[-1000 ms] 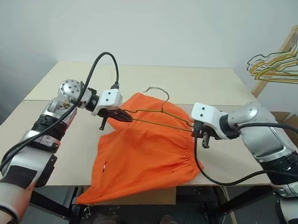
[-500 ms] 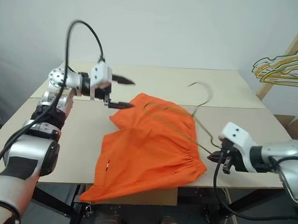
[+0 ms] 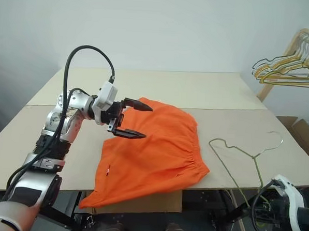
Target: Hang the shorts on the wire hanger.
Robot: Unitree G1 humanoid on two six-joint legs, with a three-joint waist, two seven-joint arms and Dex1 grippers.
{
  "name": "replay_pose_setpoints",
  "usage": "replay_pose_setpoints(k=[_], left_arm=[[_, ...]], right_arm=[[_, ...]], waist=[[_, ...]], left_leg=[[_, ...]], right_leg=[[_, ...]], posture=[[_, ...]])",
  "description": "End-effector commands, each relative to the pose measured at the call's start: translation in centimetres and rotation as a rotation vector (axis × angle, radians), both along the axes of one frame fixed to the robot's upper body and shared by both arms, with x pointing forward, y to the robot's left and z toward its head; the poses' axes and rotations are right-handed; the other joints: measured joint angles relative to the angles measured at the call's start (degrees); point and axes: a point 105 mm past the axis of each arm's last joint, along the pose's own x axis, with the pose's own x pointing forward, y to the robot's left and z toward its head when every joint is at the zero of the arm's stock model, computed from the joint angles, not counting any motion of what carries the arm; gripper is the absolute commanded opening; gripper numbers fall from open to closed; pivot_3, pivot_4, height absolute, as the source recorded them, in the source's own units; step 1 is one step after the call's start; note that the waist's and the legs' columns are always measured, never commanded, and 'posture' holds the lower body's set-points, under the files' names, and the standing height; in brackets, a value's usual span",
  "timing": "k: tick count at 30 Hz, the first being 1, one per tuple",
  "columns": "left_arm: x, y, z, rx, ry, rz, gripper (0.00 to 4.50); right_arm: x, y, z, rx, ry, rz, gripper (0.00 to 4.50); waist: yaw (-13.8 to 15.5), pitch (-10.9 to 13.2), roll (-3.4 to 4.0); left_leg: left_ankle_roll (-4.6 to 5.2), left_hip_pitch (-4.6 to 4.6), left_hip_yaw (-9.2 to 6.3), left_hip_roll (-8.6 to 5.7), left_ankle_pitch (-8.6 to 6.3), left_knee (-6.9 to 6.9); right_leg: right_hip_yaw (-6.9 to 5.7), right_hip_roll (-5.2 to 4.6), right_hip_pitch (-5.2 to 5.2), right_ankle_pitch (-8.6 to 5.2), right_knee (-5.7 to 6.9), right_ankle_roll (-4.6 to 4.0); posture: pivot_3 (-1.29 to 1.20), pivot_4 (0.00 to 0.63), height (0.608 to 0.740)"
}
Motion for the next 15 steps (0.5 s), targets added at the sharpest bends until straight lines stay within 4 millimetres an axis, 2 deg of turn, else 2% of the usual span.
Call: replay_pose_setpoints(k=[1, 3, 8, 12, 15], left_arm=[[-0.3, 0.0, 0.7, -0.011, -0.019, -0.001, 4.47], [-0.3, 0.0, 0.7, -0.009, -0.016, -0.001, 4.47], [-0.4, 0.1, 0.5, -0.001, -0.013, -0.003, 4.47], [-0.5, 0.1, 0.6, 0.001, -0.018, 0.003, 4.47], [-0.6, 0.5, 0.6, 0.003, -0.018, 0.017, 4.47]], right_arm=[[0.2, 1.1, 0.9, 0.064, 0.006, 0.049, 0.00], [0.5, 1.6, 1.0, 0.092, 0.015, 0.067, 0.00], [1.5, 2.9, 0.7, 0.129, 0.041, 0.120, 0.00], [2.3, 2.3, -0.2, 0.107, 0.071, 0.071, 0.00], [2.4, 0.9, 0.2, 0.096, 0.059, 0.003, 0.00]], waist=[[-0.46, 0.00, 0.00], [-0.80, -0.04, 0.07], [-1.10, -0.04, 0.06], [-0.75, -0.03, 0.05], [-0.14, -0.03, 0.05]], left_leg=[[0.00, 0.19, -0.02, 0.02, 0.00, -0.09], [-0.01, 0.46, -0.04, 0.01, -0.01, -0.25], [0.00, 0.24, -0.04, 0.00, -0.02, -0.33], [0.01, 0.18, -0.05, -0.02, -0.03, -0.33], [0.01, 0.14, -0.05, -0.02, -0.03, -0.33]], right_leg=[[-0.03, 0.01, 0.25, 0.00, -0.16, 0.00], [-0.04, 0.00, 0.56, -0.01, -0.32, 0.00], [-0.03, 0.00, 0.50, 0.02, -0.59, 0.06], [-0.04, -0.03, 0.46, 0.13, -0.66, 0.25], [-0.05, -0.04, 0.45, 0.13, -0.66, 0.24]], posture=[[-0.01, 0.000, 0.740], [-0.01, 0.000, 0.740], [0.00, 0.000, 0.740], [0.01, 0.000, 0.740], [0.03, 0.000, 0.740]])
